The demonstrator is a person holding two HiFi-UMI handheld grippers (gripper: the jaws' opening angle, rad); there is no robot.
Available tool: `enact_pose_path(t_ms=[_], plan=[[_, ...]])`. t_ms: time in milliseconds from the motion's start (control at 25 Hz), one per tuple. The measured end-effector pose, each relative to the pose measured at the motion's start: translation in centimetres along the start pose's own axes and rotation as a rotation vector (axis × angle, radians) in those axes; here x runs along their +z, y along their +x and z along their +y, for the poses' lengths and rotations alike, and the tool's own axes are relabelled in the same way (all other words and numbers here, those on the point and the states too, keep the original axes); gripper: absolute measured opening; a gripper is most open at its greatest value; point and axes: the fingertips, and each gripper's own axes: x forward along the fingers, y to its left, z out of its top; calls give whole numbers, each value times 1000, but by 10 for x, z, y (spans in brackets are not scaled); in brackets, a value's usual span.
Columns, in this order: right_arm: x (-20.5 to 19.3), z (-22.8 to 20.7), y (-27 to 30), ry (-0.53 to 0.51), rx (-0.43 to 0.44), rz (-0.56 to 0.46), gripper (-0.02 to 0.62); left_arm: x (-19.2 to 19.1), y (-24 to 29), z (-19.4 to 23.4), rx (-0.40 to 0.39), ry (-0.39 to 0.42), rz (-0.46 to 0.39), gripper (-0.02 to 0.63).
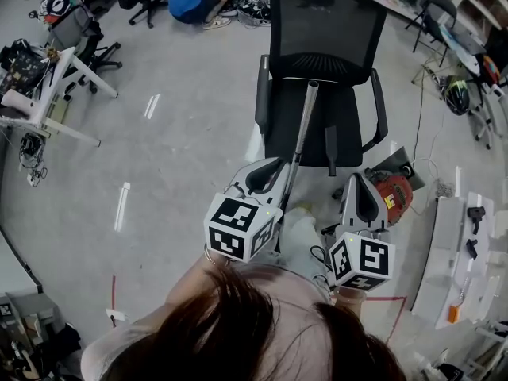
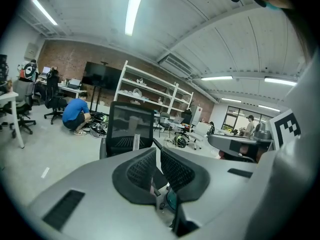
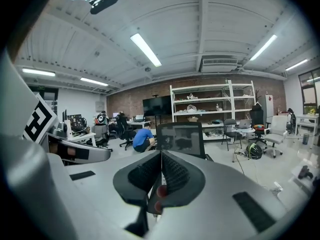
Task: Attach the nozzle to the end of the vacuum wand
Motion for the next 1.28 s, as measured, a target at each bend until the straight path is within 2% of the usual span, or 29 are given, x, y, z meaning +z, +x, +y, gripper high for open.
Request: enact_pose_path(t_ms=[240, 440, 920, 1280], plan=[[14, -28, 21, -9, 26, 0, 25, 11, 25, -2, 35, -26, -10, 18], [20, -37, 42, -29, 88, 8, 25, 18, 47, 1, 69, -48, -17, 20], [26, -80, 86, 17, 168, 33, 25, 32, 109, 17, 156, -82, -17, 23], [20, -113, 111, 11, 177, 67, 25, 31, 152, 34, 210, -86, 3, 78]])
